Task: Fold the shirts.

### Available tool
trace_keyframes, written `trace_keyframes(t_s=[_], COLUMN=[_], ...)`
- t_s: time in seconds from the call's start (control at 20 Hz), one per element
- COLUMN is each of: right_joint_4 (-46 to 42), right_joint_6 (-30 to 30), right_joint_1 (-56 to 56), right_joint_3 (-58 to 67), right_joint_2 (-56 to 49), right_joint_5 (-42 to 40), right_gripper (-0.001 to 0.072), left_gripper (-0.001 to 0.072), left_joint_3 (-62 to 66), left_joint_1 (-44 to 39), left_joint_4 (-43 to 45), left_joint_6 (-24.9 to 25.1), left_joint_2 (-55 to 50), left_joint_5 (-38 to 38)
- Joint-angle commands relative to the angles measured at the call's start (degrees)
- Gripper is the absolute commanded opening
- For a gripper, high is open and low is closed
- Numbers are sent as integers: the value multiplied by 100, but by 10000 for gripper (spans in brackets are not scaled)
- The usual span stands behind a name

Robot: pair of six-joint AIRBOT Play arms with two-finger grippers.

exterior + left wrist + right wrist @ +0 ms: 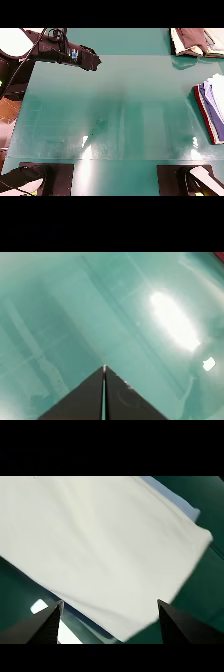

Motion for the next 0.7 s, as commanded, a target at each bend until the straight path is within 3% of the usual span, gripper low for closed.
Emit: trace_keyframes(t_s=[0.0, 0.1, 0.3, 0.35, 0.55, 0.6, 0.65], right_joint_4=[1497, 1939, 1930, 1923, 1923, 1923, 1923], right_joint_6=[9, 9, 2, 0, 0, -4, -4], right_joint_1=[719, 1639, 3722, 4172, 5401, 5593, 5720], right_joint_3=[380, 629, 756, 756, 756, 756, 756], right_joint_2=[31, 28, 28, 22, 20, 17, 17], right_joint_5=[-138, -192, -651, -789, -1196, -1228, -1246], right_gripper=[676, 675, 670, 592, 69, 14, 15], left_gripper=[32, 33, 33, 33, 33, 33, 32], left_joint_3=[0, 0, 0, 0, 0, 0, 0], left_joint_1=[-2, -2, -2, -2, -2, -2, -2], left_joint_4=[2, 4, 210, 223, 164, 164, 164], left_joint_6=[2, 2, 7, 2, 0, 2, 0], left_joint_2=[-4, -4, -4, -4, -4, -4, -4], left_joint_5=[2, 59, 166, 155, 179, 179, 179])
